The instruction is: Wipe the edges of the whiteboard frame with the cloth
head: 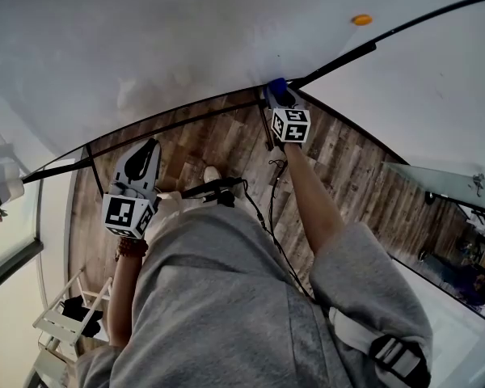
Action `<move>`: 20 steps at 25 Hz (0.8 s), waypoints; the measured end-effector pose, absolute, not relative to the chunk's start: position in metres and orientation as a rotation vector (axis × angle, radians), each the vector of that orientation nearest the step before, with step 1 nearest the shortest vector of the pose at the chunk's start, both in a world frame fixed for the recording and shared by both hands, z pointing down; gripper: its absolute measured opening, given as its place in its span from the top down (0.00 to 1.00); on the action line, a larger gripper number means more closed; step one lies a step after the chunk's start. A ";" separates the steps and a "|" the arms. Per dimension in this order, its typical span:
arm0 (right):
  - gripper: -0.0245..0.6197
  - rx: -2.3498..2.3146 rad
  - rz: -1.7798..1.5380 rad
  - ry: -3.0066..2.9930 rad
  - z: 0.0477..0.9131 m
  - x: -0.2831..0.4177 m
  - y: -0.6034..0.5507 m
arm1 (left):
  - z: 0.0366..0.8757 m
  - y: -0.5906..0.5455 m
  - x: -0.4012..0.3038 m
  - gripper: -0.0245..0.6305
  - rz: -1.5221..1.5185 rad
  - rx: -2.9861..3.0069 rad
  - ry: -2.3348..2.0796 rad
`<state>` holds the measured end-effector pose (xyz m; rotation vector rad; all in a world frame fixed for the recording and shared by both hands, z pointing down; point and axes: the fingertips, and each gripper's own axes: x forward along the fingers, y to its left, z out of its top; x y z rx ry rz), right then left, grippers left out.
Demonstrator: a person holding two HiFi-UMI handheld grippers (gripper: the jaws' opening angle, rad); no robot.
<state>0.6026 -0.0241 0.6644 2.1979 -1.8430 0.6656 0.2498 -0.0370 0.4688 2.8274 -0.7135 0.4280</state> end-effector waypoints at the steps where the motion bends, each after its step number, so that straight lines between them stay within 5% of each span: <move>1: 0.77 2.196 0.668 -1.845 0.664 0.601 -0.025 | 0.469 -0.038 0.249 0.91 0.430 2.827 -0.716; 20: 0.77 2.183 0.702 -1.891 0.663 0.569 -0.034 | 0.474 -0.043 0.233 0.91 0.431 2.815 -0.726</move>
